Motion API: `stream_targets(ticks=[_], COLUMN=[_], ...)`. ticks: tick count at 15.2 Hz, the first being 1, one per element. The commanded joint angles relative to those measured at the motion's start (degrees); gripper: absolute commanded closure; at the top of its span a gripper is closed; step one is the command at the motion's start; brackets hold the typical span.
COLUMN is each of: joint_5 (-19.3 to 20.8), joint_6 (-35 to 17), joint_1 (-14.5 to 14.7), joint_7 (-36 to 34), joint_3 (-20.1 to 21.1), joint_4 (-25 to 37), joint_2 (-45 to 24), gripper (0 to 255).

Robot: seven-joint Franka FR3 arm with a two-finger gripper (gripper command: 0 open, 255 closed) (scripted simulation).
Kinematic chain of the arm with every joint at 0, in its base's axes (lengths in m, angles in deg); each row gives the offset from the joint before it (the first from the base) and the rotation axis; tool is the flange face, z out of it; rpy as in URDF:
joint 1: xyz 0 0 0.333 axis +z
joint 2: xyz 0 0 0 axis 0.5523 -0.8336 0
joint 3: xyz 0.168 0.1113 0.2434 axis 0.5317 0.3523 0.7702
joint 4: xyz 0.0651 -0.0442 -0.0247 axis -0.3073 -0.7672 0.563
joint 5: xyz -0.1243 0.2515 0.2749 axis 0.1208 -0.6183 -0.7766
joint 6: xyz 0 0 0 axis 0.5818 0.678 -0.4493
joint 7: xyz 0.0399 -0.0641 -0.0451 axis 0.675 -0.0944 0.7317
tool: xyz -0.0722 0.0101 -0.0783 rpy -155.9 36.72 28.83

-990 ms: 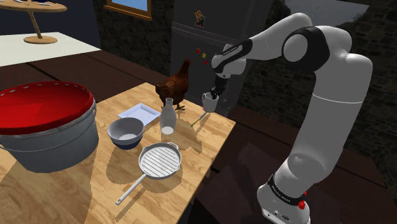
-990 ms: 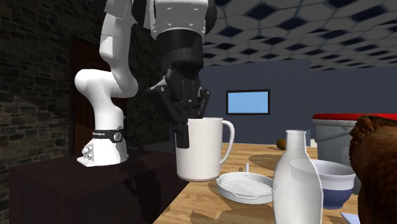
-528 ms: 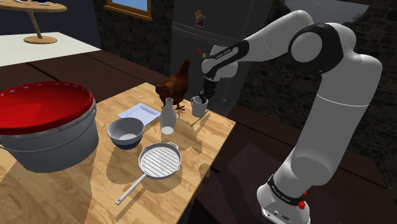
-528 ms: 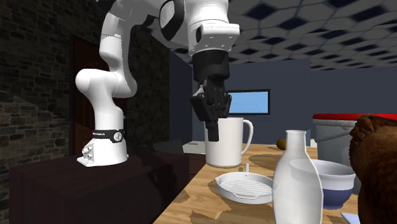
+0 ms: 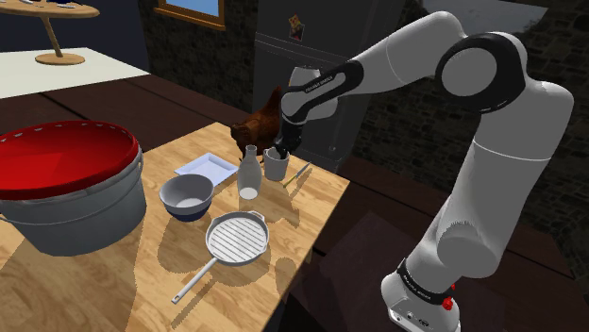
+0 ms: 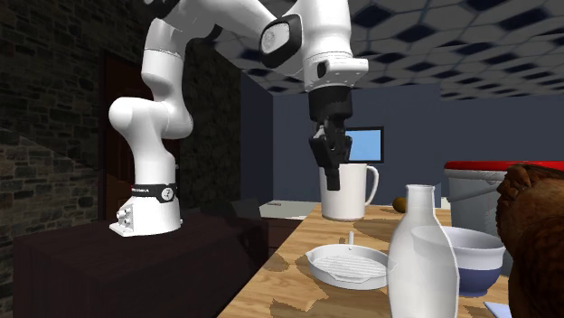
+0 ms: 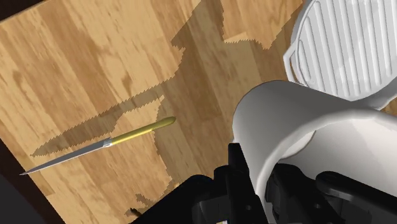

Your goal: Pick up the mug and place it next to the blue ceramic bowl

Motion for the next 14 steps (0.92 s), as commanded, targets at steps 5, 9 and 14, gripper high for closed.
stream_targets(ticks=[5,9,14], joint_5=[1.05,1.8,2.8], joint_6=[-0.6,-0.15,1.0], joint_1=[5.06,8.32,12.36], joint_7=[-8.81,-14.4,-21.12], joint_3=[2.99,4.78,6.74], joint_4=[1.24,3.68,8.25], joint_2=[-1.26,-2.97,-6.09], gripper=[255,255,255])
